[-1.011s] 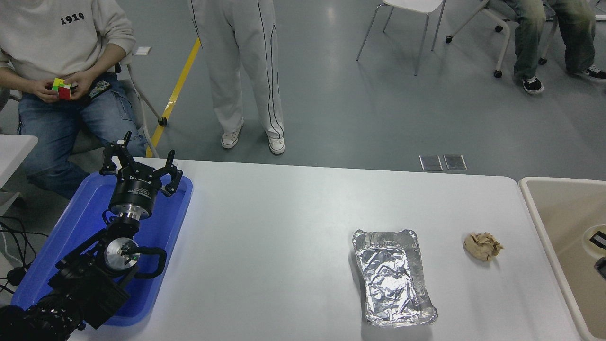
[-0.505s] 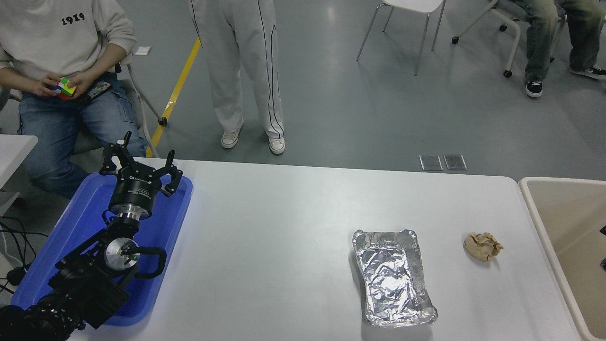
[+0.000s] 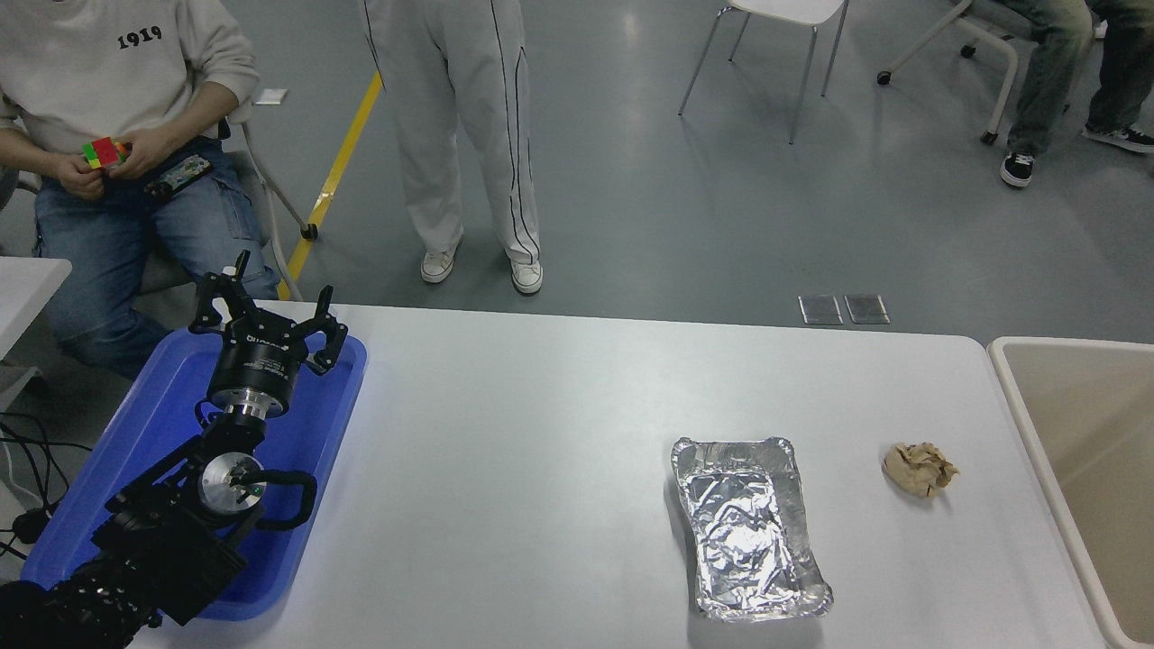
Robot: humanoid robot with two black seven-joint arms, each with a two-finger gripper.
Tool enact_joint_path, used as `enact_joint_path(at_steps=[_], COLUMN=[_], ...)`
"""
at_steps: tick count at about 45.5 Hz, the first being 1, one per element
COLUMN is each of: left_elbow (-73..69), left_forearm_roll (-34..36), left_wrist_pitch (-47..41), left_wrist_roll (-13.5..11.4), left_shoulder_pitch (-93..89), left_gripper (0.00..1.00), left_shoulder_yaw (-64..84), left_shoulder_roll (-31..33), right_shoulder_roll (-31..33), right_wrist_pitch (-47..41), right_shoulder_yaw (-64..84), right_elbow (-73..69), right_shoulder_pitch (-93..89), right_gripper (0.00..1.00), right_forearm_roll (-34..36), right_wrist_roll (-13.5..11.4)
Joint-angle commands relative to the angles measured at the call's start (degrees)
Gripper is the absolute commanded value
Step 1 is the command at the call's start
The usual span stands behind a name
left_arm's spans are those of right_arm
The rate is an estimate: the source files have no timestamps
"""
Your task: Pick up paper cup place in dustbin
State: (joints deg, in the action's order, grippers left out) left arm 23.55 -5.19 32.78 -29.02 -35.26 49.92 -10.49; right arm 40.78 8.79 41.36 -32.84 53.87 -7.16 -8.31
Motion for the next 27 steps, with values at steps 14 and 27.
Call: enact_joint_path(at_steps=[14,27], left_elbow=[0.0,0.0], left_forearm_roll=[0.0,0.0], left_wrist_pitch=[0.0,0.0], left_wrist_roll=[0.02,0.02], left_shoulder_pitch=[-0.07,0.01], left_gripper=[1.0,1.0], left_shoulder_yaw=[0.0,0.0], left_shoulder_roll=[0.03,-0.05], right_shoulder_roll=[3.34,-9.92], right_wrist_pitch=[-8.43,-34.88], right_shoulder_yaw=[26.48,43.89], right_elbow=[-29.38,-32.28], right_shoulder_pitch=[30.57,54.92], right_gripper=[1.0,1.0], right_forearm_roll=[-6.11,-6.2], right_wrist_roll=[-0.03,-0.03])
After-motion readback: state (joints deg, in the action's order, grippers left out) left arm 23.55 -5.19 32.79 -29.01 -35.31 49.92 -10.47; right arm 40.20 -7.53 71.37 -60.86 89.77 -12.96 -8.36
